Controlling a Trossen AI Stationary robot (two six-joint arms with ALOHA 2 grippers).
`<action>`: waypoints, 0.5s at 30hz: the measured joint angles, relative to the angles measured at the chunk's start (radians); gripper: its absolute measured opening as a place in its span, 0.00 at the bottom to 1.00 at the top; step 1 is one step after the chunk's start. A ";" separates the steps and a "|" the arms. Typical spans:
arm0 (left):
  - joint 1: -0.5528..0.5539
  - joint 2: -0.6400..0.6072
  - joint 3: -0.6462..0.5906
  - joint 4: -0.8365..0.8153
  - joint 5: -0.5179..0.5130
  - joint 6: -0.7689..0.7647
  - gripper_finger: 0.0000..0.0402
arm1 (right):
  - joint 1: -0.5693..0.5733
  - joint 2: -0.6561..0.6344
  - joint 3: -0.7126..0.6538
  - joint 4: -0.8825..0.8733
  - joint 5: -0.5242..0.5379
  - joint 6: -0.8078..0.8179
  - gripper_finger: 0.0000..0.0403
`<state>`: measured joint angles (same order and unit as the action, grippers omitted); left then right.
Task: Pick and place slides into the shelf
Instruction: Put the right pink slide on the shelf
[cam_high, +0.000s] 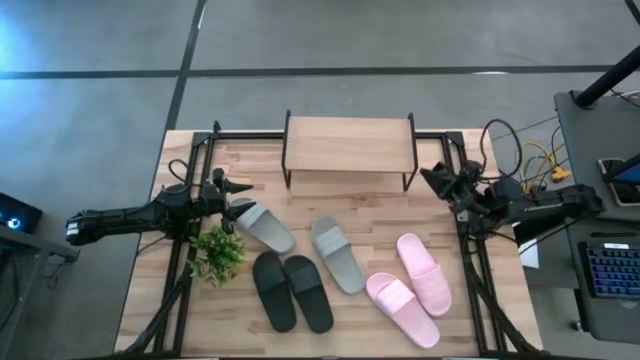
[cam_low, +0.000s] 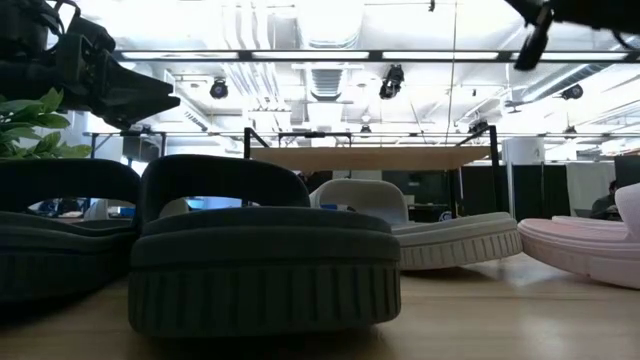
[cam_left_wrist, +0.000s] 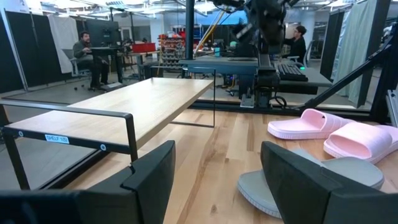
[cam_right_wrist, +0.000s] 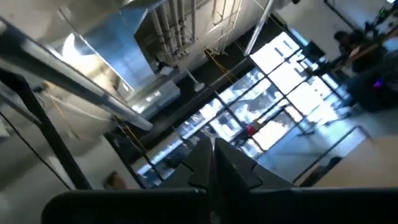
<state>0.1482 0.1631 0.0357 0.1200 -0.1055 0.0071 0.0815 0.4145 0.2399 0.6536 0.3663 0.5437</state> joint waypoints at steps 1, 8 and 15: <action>0.000 0.000 0.000 0.000 0.000 0.000 0.56 | 0.000 0.001 0.034 -0.067 0.001 -0.023 0.03; 0.000 0.000 0.000 0.000 0.000 0.000 0.56 | -0.002 0.029 0.342 -0.909 0.001 0.117 0.03; 0.000 0.000 0.000 0.000 0.000 0.000 0.56 | -0.001 0.153 0.563 -1.362 -0.008 0.197 0.03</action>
<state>0.1480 0.1631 0.0357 0.1198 -0.1053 0.0072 0.0803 0.5678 0.8031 -0.7088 0.3581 0.7404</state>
